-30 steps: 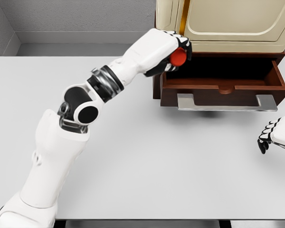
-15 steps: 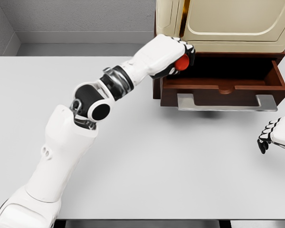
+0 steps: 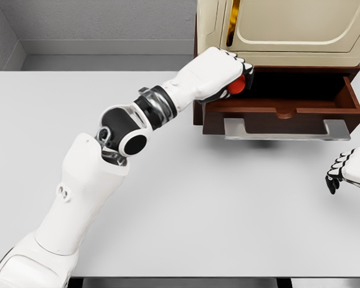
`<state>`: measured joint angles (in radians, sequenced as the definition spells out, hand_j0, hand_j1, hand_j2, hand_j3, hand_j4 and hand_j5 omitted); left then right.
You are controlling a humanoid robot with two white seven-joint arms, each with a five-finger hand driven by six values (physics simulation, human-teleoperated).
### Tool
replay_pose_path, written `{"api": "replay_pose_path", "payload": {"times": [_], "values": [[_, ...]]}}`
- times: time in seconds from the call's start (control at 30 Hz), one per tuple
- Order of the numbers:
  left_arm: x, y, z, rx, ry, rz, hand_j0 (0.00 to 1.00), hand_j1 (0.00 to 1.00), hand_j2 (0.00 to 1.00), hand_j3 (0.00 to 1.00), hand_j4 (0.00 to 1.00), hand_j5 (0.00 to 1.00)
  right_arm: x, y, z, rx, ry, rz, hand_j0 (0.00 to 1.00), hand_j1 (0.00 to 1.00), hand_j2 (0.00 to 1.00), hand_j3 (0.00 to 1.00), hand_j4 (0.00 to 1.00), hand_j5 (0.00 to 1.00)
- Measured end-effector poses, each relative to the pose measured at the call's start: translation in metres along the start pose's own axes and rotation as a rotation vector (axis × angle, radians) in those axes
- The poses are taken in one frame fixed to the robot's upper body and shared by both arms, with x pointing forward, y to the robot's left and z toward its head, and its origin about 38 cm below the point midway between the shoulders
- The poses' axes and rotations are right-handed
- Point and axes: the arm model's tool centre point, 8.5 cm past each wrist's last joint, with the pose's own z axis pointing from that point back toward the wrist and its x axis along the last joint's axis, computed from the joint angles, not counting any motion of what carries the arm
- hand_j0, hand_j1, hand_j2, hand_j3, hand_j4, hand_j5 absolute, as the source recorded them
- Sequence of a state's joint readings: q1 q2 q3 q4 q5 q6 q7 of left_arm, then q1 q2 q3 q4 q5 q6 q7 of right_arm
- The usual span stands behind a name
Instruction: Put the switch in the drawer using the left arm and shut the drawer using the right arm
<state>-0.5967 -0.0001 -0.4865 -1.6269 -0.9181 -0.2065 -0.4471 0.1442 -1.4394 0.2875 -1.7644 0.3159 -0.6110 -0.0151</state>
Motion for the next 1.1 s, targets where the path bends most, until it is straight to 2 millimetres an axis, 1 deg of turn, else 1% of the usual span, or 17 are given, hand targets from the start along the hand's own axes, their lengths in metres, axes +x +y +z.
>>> {"api": "replay_pose_path", "payload": {"times": [0.03,0.07,0.1,0.17,0.43,0.53,0.57,0.6,0.8,1.1], "values": [[0.0001,-0.0004,-0.0001,-0.002,0.001,-0.004,0.38,0.38,0.38,0.38,0.38,0.38,0.0,0.0,0.0,0.0,0.0,0.0,0.29,0.29,0.29,0.29,0.29,0.29],[0.0005,-0.0008,-0.0004,-0.004,0.0,-0.007,0.46,0.46,0.46,0.46,0.46,0.46,0.0,0.0,0.0,0.0,0.0,0.0,0.29,0.29,0.29,0.29,0.29,0.29],[0.001,-0.0013,-0.0006,-0.005,0.0,-0.009,0.56,0.56,0.56,0.56,0.56,0.56,0.0,0.0,0.0,0.0,0.0,0.0,0.29,0.29,0.29,0.29,0.29,0.29],[0.0017,-0.0017,-0.0008,-0.006,-0.001,-0.012,0.67,0.67,0.67,0.67,0.67,0.67,-0.0001,-0.0005,0.0,-0.001,0.0,0.001,0.29,0.29,0.29,0.29,0.29,0.29],[0.0043,-0.0024,-0.0016,-0.009,-0.008,-0.016,0.67,0.67,0.67,0.67,0.67,0.67,-0.0002,0.0006,0.0002,0.001,0.001,-0.002,0.29,0.29,0.29,0.29,0.29,0.29],[0.0058,-0.003,-0.0021,-0.01,-0.011,-0.017,0.69,0.69,0.69,0.69,0.69,0.69,-0.0005,0.0001,0.0003,0.0,0.002,-0.001,0.29,0.29,0.29,0.29,0.29,0.29],[0.0063,-0.0037,-0.002,-0.012,-0.012,-0.017,0.71,0.71,0.71,0.71,0.71,0.71,-0.0005,0.0001,0.0003,0.0,0.002,-0.001,0.29,0.29,0.29,0.29,0.29,0.29],[0.0067,-0.0038,-0.0021,-0.012,-0.013,-0.017,0.76,0.76,0.76,0.76,0.76,0.76,-0.0005,0.0001,0.0003,0.0,0.002,-0.001,0.29,0.29,0.29,0.29,0.29,0.29],[0.0076,-0.0039,-0.0023,-0.013,-0.015,-0.019,0.8,0.8,0.8,0.8,0.8,0.8,-0.0006,0.0001,0.0003,0.0,0.002,-0.002,0.29,0.29,0.29,0.29,0.29,0.29],[0.0069,-0.0047,-0.0021,-0.019,-0.001,-0.051,0.81,0.81,0.81,0.81,0.81,0.81,-0.0003,0.0,0.0002,0.0,0.001,-0.001,0.29,0.29,0.29,0.29,0.29,0.29]]}}
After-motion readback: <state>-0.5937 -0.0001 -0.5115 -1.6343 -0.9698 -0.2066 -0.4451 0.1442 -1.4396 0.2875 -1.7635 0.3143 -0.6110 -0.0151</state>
